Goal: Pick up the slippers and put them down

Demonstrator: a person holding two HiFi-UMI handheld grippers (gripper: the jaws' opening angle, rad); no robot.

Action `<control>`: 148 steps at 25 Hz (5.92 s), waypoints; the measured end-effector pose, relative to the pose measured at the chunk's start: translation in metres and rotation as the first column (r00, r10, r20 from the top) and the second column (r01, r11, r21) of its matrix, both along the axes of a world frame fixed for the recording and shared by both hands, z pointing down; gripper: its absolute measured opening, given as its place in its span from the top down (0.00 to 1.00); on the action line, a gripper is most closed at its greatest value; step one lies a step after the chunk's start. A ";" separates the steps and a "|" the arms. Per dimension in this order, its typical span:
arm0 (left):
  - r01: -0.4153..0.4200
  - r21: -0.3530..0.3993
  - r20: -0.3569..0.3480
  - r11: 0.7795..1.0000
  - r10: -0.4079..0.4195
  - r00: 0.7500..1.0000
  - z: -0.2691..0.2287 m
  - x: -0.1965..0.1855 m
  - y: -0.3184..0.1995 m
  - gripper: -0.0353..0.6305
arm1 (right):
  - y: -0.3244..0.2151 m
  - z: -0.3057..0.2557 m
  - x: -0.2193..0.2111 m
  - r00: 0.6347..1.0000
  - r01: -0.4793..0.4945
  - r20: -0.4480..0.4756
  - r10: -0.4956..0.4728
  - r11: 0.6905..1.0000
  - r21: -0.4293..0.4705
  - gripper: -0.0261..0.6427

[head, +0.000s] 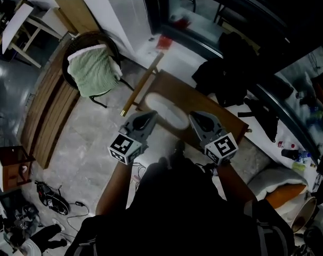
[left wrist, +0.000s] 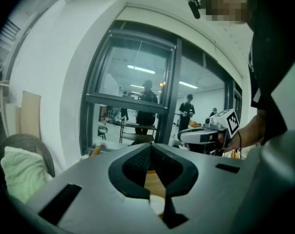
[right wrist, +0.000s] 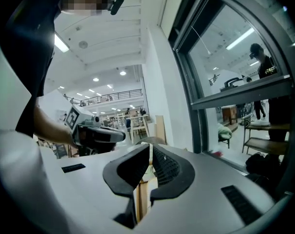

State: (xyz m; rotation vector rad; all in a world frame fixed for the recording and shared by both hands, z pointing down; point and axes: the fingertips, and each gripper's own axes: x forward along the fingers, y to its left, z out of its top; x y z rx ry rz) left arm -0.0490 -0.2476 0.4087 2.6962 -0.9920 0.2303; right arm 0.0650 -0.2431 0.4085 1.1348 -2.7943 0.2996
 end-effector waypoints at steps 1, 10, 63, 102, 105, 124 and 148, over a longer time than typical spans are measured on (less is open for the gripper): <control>0.007 0.003 0.007 1.000 -0.007 1.000 0.000 -0.001 -0.005 0.93 | -0.004 0.004 0.001 1.000 0.002 -0.001 -0.002 1.000 -0.007 0.92; -0.001 -0.050 0.042 0.999 0.003 0.999 0.033 -0.010 -0.039 0.93 | -0.034 0.057 0.008 0.997 -0.005 0.073 0.017 0.986 -0.166 0.92; -0.201 -0.347 -0.009 0.916 0.211 0.978 0.220 0.032 -0.015 0.93 | 0.037 0.320 0.023 0.893 0.001 0.171 0.416 0.377 -0.926 0.66; -0.093 -0.152 -0.039 0.984 0.088 0.995 0.101 -0.010 -0.039 0.93 | -0.003 0.159 0.028 0.819 0.098 0.428 0.384 0.640 -0.762 0.90; -0.086 -0.081 -0.043 0.993 0.083 0.996 0.059 -0.017 -0.044 0.93 | -0.014 0.103 0.025 0.806 0.096 0.480 0.347 0.723 -0.684 0.90; -0.125 0.350 -0.061 0.928 0.156 0.986 -0.144 -0.030 -0.057 0.93 | -0.057 -0.167 0.023 0.679 0.044 0.733 0.043 0.994 -0.099 0.90; -0.150 0.308 -0.056 0.939 0.175 0.983 -0.130 -0.021 -0.064 0.93 | -0.062 -0.164 0.027 0.685 0.027 0.727 0.051 0.995 -0.095 0.90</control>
